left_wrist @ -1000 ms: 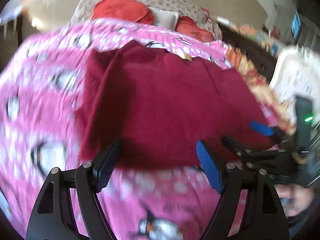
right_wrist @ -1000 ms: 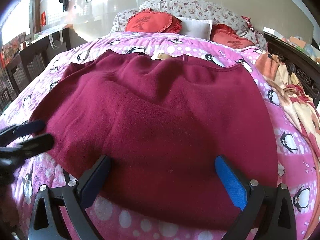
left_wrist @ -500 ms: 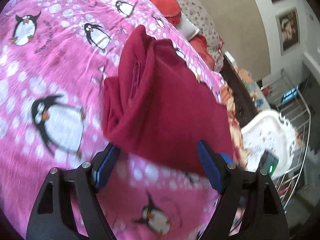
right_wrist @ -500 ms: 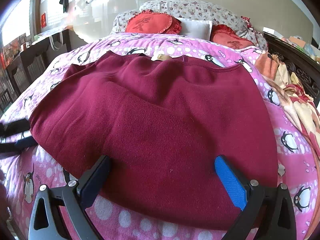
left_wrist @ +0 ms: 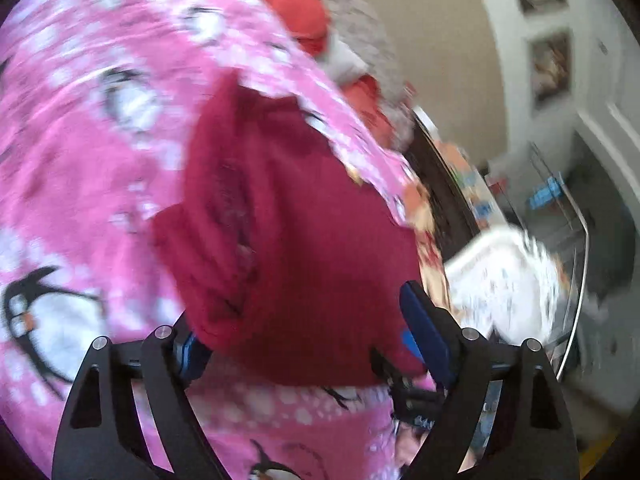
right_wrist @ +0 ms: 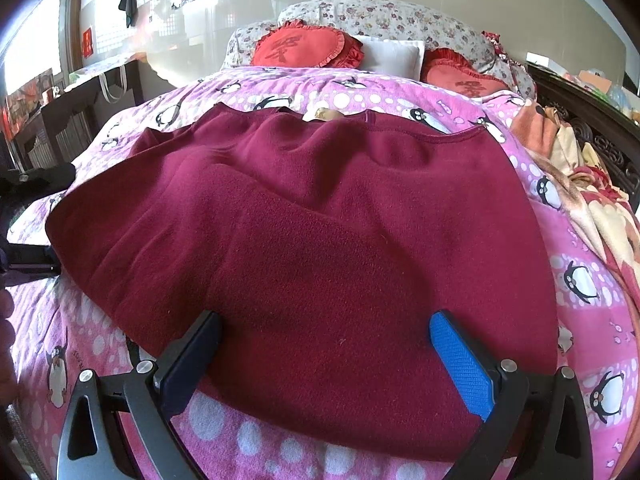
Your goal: Fold small clothes
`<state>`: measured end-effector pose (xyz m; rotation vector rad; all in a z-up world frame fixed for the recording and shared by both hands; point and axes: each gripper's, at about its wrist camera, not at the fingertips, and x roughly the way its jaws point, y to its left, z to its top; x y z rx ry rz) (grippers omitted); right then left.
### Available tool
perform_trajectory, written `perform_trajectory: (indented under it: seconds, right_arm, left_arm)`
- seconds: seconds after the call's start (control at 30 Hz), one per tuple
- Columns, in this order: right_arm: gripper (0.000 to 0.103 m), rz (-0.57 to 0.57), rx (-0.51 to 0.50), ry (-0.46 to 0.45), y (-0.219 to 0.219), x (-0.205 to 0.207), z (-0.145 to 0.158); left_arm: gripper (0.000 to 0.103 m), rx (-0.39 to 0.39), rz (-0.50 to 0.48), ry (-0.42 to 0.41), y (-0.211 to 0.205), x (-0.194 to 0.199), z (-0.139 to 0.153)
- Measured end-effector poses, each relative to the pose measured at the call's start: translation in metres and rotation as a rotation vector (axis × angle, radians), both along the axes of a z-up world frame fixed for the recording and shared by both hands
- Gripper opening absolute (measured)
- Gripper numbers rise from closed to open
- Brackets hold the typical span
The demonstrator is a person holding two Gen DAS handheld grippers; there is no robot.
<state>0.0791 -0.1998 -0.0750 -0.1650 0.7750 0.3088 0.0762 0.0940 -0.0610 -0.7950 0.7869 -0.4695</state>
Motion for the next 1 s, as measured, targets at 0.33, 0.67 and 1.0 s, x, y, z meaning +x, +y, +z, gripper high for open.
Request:
perform_trajectory:
  seconds: [0.33,0.67,1.0]
  right_arm:
    - [0.103,0.001,0.004,0.003,-0.001,0.001,0.000]
    - [0.103,0.000,-0.005,0.003,-0.001,0.002,-0.001]
    - [0.103,-0.003,-0.031,0.005,0.001,0.003,-0.001]
  left_arm:
    - [0.076,0.067,0.135,0.013,0.018,-0.005,-0.018]
    - [0.034,0.075,0.178,0.063,0.023,-0.002,-0.032]
    - [0.034,0.188,0.199,0.045,0.010,-0.005,-0.025]
